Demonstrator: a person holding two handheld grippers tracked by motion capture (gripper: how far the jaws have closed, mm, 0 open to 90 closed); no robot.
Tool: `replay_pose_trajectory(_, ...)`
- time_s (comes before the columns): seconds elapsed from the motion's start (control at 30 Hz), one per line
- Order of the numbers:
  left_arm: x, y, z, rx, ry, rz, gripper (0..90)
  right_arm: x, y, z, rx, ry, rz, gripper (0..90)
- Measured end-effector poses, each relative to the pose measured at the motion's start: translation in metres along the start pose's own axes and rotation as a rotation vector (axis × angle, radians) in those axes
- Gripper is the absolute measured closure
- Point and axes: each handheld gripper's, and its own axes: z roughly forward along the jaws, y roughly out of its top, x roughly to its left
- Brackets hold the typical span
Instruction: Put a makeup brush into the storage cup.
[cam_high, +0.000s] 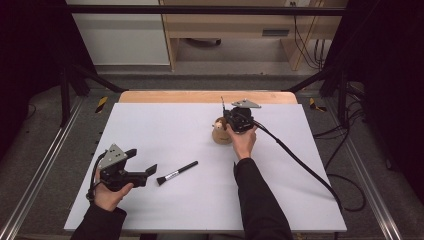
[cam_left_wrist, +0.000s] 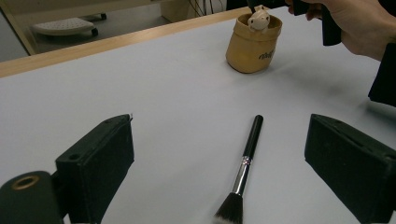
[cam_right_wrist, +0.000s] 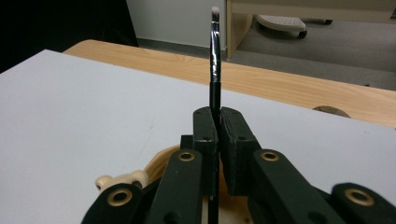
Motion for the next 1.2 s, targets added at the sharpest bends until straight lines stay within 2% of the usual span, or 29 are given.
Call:
replay_pose_trajectory(0.43,-0.002,0.000,0.002,0.004,-0.003,0.004,7.6,0.002,-0.009,-0.003,0.048,0.014,-0.017,85.0)
replay_pose_trajectory(0.6,-0.002,0.000,0.002,0.004,-0.005,0.005,7.6,0.002,-0.009,-0.011,0.049,0.030,-0.025,80.5)
replay_pose_trajectory(0.7,-0.003,0.000,0.002,0.001,-0.007,0.005,7.6,0.002,-0.008,-0.022,0.034,0.048,-0.021,77.8)
replay_pose_trajectory(0.87,-0.005,0.001,0.001,-0.001,-0.011,0.007,7.6,0.003,-0.005,-0.046,0.010,0.091,-0.051,70.0)
replay_pose_trajectory(1.03,-0.005,0.001,0.002,0.003,-0.011,0.010,7.6,0.002,-0.004,-0.073,-0.004,0.134,-0.061,62.4)
replay_pose_trajectory(1.07,-0.005,0.001,0.002,0.003,-0.011,0.010,7.6,0.002,-0.004,-0.073,-0.004,0.134,-0.061,62.4)
replay_pose_trajectory(1.1,-0.005,0.001,0.002,0.003,-0.010,0.010,7.6,0.001,-0.004,-0.083,-0.013,0.143,-0.071,59.1)
replay_pose_trajectory(1.2,-0.005,0.001,0.002,0.004,-0.010,0.010,7.6,-0.001,-0.005,-0.096,-0.029,0.149,-0.070,50.7)
